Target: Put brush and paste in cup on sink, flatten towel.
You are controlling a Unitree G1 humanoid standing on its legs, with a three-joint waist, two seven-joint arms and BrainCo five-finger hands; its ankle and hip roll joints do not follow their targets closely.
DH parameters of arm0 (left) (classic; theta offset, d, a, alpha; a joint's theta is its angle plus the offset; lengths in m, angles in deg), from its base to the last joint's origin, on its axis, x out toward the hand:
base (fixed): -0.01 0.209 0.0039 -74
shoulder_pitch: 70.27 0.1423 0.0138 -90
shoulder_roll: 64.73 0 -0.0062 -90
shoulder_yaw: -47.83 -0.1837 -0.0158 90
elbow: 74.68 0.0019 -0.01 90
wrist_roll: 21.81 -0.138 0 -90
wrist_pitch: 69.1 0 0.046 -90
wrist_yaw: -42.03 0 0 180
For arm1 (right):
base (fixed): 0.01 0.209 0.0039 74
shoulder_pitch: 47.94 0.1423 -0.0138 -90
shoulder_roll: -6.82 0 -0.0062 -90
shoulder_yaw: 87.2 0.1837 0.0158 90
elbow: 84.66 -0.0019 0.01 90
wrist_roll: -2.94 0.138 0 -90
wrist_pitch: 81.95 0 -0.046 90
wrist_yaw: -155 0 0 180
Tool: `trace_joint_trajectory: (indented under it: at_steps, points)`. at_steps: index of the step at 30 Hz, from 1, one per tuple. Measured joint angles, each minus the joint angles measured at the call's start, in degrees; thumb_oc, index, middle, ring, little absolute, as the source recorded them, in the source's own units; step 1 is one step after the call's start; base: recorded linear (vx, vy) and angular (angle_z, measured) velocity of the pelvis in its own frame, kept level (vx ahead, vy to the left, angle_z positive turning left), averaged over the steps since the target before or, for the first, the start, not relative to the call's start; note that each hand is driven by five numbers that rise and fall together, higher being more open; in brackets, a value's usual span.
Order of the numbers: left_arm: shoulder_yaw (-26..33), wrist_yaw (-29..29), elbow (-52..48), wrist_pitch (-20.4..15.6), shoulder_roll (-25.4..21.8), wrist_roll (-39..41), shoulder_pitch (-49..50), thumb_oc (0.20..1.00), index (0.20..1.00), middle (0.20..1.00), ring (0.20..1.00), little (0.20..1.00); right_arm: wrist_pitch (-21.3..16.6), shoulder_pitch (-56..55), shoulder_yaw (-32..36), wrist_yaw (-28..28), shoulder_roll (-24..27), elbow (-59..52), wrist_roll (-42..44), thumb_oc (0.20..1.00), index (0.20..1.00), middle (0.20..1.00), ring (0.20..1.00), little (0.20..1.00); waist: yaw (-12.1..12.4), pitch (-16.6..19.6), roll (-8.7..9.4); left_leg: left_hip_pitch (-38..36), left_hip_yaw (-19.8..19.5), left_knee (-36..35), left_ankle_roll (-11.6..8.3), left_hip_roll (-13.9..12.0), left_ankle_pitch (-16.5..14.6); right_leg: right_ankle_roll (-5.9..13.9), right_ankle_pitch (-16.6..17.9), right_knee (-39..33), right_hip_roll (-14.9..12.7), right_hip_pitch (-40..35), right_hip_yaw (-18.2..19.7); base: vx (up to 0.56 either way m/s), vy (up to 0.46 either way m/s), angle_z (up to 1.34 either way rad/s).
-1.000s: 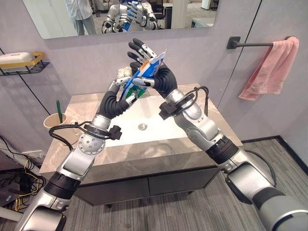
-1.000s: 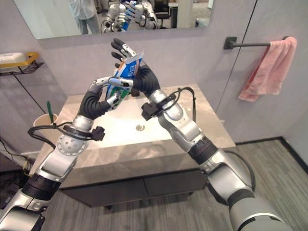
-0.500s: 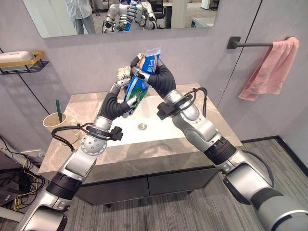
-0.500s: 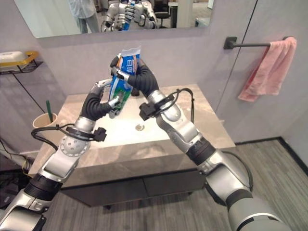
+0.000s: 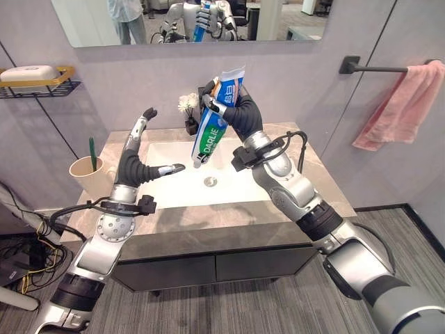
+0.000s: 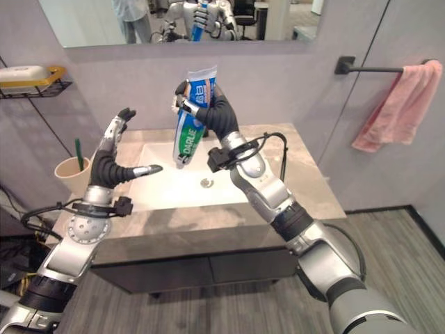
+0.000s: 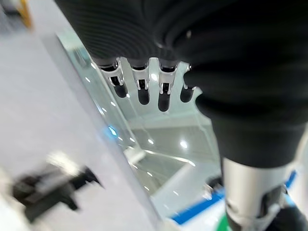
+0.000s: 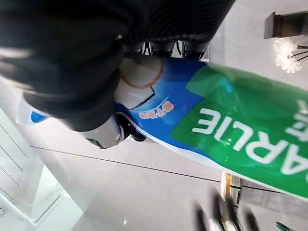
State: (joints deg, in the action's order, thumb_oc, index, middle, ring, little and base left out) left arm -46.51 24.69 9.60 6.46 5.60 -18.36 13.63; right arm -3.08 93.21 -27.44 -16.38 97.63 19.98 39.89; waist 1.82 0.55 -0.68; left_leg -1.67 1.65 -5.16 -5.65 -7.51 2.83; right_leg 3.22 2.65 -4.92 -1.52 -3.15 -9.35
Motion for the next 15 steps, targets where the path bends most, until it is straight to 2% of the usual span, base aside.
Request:
trace_joint_trajectory:
  at_steps: [4, 7, 9, 12, 15]
  points:
    - [4.5, 0.4, -2.0, -0.2, 0.0, 1.5, 10.8, 1.0, 1.0, 1.0, 1.0, 1.0, -0.1, 0.0, 2.8, 0.7, 1.3, -0.2, -2.0, 0.2, 0.2, 0.2, 0.2, 0.2, 2.8, -0.7, 0.51, 0.9, -1.6, 0.0, -0.1, 0.2, 0.1, 0.07, -0.4, 0.0, -0.1, -0.1, -1.6, -0.01, 0.021, 0.18]
    - [4.4, 2.3, -0.7, 0.0, 0.1, 5.2, 15.4, 1.0, 1.0, 1.0, 1.0, 1.0, -0.2, 0.1, 4.7, 1.8, 2.2, -0.1, -2.4, 0.2, 0.2, 0.2, 0.2, 0.2, 4.9, -1.5, 0.81, 1.5, -2.9, 0.0, -0.15, 0.4, 0.4, -0.1, -0.7, 0.0, -0.2, -0.2, -2.8, -0.03, 0.021, 0.22]
    - [4.4, 4.7, 2.9, -0.8, -0.3, 6.3, 18.2, 1.0, 1.0, 1.0, 1.0, 1.0, -0.2, 2.0, 4.6, 2.4, 2.8, 0.0, -4.2, 0.2, 0.2, 0.2, 0.2, 0.2, 6.1, -2.2, 0.55, 2.4, -4.3, 0.0, -0.22, 0.8, 0.5, -0.01, -0.9, 0.0, -0.2, -0.1, -4.0, -0.01, 0.02, 0.26]
    - [3.9, 8.2, 6.6, 0.9, -3.5, 7.2, 25.1, 1.0, 1.0, 1.0, 1.0, 1.0, -0.6, 5.8, 5.0, 3.1, 3.7, 0.0, -6.1, 0.2, 0.2, 0.2, 0.2, 0.2, 7.4, -3.0, 0.88, 3.0, -5.8, 0.0, -0.26, 1.0, 0.8, 0.03, -1.3, 0.0, -0.3, -0.1, -5.6, 0.0, 0.02, 0.31]
    - [3.4, 10.1, 12.1, 1.5, -3.3, 7.5, 27.3, 1.0, 1.0, 1.0, 1.0, 1.0, -1.1, 7.9, 5.0, 3.7, 3.8, 1.0, -7.5, 0.2, 0.2, 0.2, 0.2, 0.2, 10.6, -3.3, 0.91, 3.5, -6.2, 0.0, -0.27, 1.2, 0.8, 0.27, -1.5, 0.0, -0.5, -0.2, -6.0, -0.01, 0.021, 0.12]
